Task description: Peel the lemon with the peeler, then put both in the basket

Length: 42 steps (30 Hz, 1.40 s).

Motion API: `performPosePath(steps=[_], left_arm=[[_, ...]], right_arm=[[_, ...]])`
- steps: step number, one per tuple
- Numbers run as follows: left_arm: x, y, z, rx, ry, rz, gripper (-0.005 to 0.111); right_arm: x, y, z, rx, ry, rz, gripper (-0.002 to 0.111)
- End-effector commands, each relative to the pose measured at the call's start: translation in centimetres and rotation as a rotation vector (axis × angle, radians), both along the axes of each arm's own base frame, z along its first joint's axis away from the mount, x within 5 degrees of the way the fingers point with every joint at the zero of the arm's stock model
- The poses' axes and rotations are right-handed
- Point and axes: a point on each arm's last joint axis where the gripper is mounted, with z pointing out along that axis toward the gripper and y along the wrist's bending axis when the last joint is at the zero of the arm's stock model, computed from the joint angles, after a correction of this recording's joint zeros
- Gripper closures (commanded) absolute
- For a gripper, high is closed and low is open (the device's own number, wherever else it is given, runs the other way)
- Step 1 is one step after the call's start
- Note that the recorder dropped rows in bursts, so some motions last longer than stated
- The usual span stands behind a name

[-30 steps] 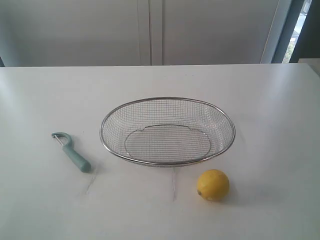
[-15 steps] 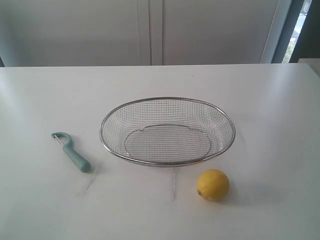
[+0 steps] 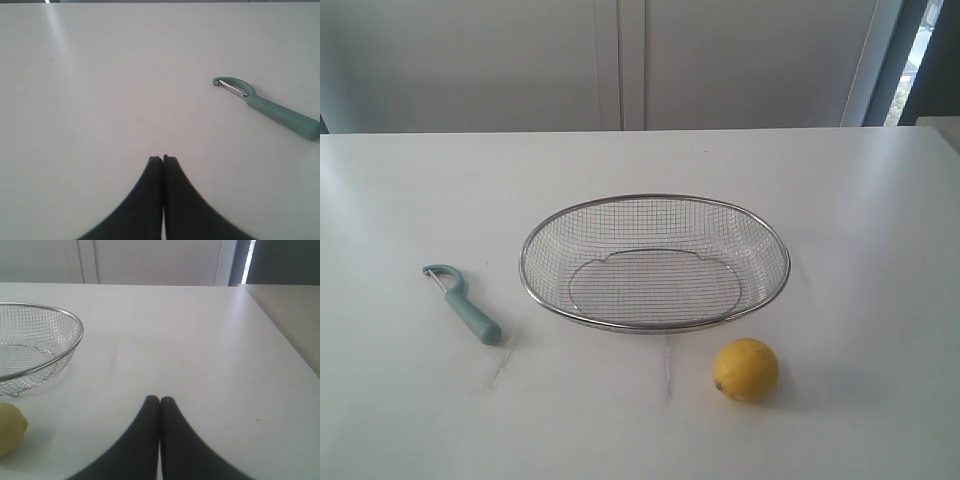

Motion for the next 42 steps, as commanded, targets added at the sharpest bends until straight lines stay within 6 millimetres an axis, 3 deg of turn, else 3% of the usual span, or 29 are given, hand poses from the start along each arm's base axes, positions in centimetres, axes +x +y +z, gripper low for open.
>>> performPosePath(steps=[1,16,24,34,42], left_arm=[[0.0,0.0,-0.1,-0.008,-0.002,0.000,0.107],[0.0,0.0,-0.1,-0.008,-0.002,0.000,0.107],[0.0,0.0,-0.1,-0.008,-0.002,0.000,0.107],[0.0,0.0,-0.1,-0.008,-0.002,0.000,0.107],[0.0,0.0,-0.1,-0.006,-0.002,0.000,0.107]], right_arm=[[0.0,0.0,0.0,-0.011,-0.011,0.004,0.108],[0.0,0.0,0.2,-0.009,-0.029,0.004,0.108],[0.2,0.1,2.8,-0.005,-0.312,0.015,0.108],[-0.1,0.2,4.4,-0.002,-0.493,0.021,0.108],[-0.4,0.2,5.3,0.247,-0.591,0.041,0.108]])
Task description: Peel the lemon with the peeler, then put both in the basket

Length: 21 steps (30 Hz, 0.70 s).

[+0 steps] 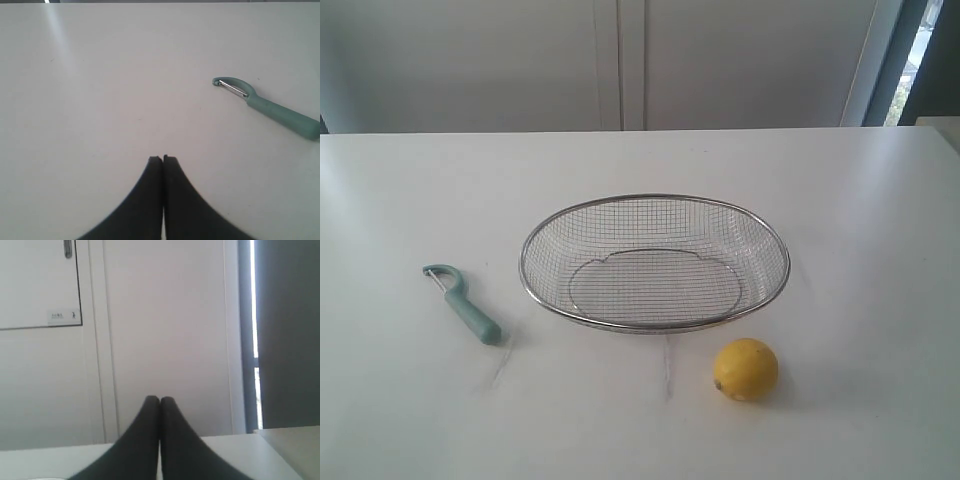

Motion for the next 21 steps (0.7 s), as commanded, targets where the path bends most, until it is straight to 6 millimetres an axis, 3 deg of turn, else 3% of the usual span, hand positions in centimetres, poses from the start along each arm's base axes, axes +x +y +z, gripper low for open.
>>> performPosePath(steps=[1,21], left_arm=[[-0.01,-0.02,-0.09,-0.006,-0.002,0.000,0.107],[-0.01,-0.02,-0.09,-0.006,-0.002,0.000,0.107]], right_arm=[[-0.21,0.03,0.45,0.125,-0.055,0.048,0.108],[-0.32,0.04,0.71,0.192,-0.084,0.076,0.108]])
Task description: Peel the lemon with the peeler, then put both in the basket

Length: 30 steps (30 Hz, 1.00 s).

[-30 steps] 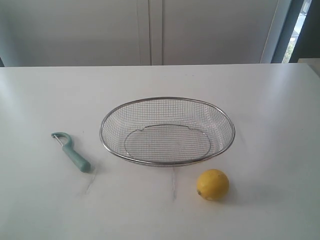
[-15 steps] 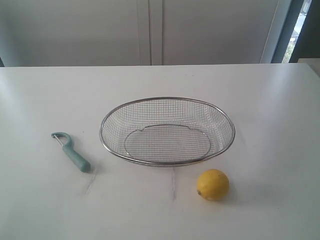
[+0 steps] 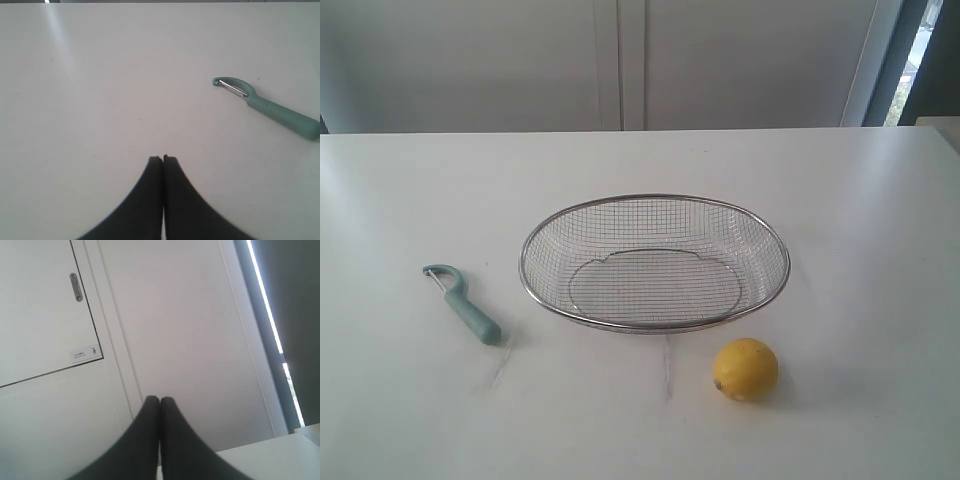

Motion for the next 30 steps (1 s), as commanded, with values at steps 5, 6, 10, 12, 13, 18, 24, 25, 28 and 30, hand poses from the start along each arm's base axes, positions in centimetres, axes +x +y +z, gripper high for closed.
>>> performPosePath(steps=[5,6,10,12,13,18,24,25,28,30], left_arm=[[0.0,0.0,-0.1,-0.006,-0.002,0.000,0.107],[0.0,0.0,-0.1,-0.006,-0.002,0.000,0.107],[0.0,0.0,-0.1,-0.006,-0.002,0.000,0.107],[0.0,0.0,-0.1,-0.006,-0.002,0.000,0.107],[0.0,0.0,-0.1,-0.006,-0.002,0.000,0.107],[0.0,0.0,-0.1,-0.006,-0.002,0.000,0.107],[0.0,0.0,-0.1,-0.006,-0.002,0.000,0.107],[0.0,0.0,-0.1,-0.006,-0.002,0.000,0.107],[0.0,0.0,-0.1,-0.006,-0.002,0.000,0.107],[0.0,0.0,-0.1,-0.006,-0.002,0.000,0.107]], right_arm=[[-0.5,0.1,1.0,0.004,-0.123,0.009,0.108],[-0.6,0.1,1.1,0.004,-0.139,0.010,0.108],[-0.6,0.1,1.1,0.004,-0.141,0.010,0.108],[-0.6,0.1,1.2,0.004,-0.152,0.010,0.108],[-0.7,0.1,1.2,0.004,-0.158,0.010,0.108],[-0.7,0.1,1.8,0.005,-0.211,0.014,0.108],[1.3,0.2,3.2,0.083,-0.218,0.062,0.108],[1.6,0.2,3.5,0.083,-0.212,0.062,0.108],[2.6,0.2,4.5,0.111,-0.191,0.077,0.108],[3.3,0.2,5.1,0.144,-0.178,0.093,0.108]])
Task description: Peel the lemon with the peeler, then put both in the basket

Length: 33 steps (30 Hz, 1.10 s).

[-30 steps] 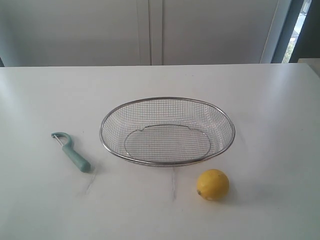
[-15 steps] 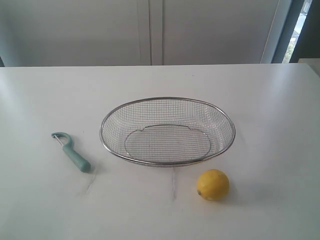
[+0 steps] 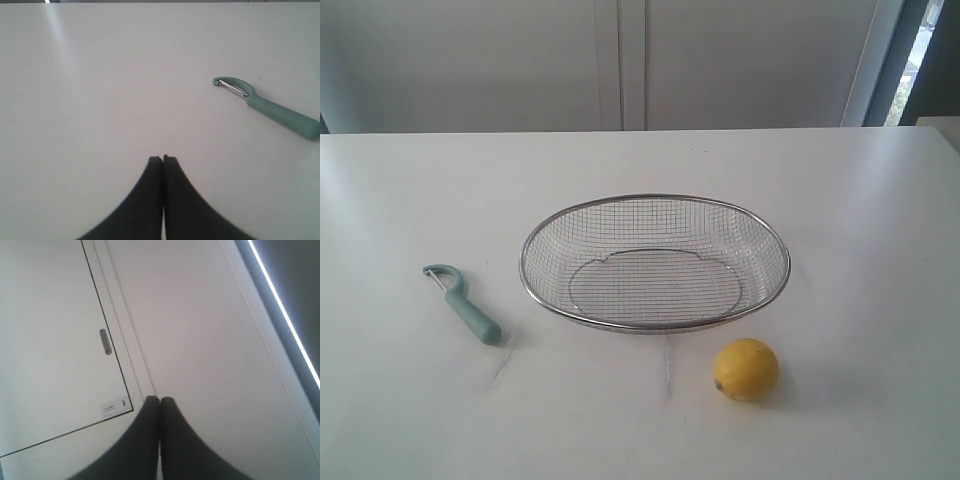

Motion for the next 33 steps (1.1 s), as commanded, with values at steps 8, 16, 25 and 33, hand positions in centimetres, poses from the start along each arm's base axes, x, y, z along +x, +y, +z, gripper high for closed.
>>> performPosePath(steps=[8,16,25,33], left_arm=[[0.0,0.0,-0.1,-0.006,-0.002,0.000,0.107],[0.0,0.0,-0.1,-0.006,-0.002,0.000,0.107],[0.0,0.0,-0.1,-0.006,-0.002,0.000,0.107],[0.0,0.0,-0.1,-0.006,-0.002,0.000,0.107]], right_arm=[[4.1,0.1,3.6,0.070,0.049,0.049,0.108],[6.0,0.1,3.5,0.071,0.088,0.049,0.108],[5.8,0.3,4.6,0.176,-0.019,0.146,0.108],[8.5,3.3,7.3,-0.080,0.019,0.384,0.108]])
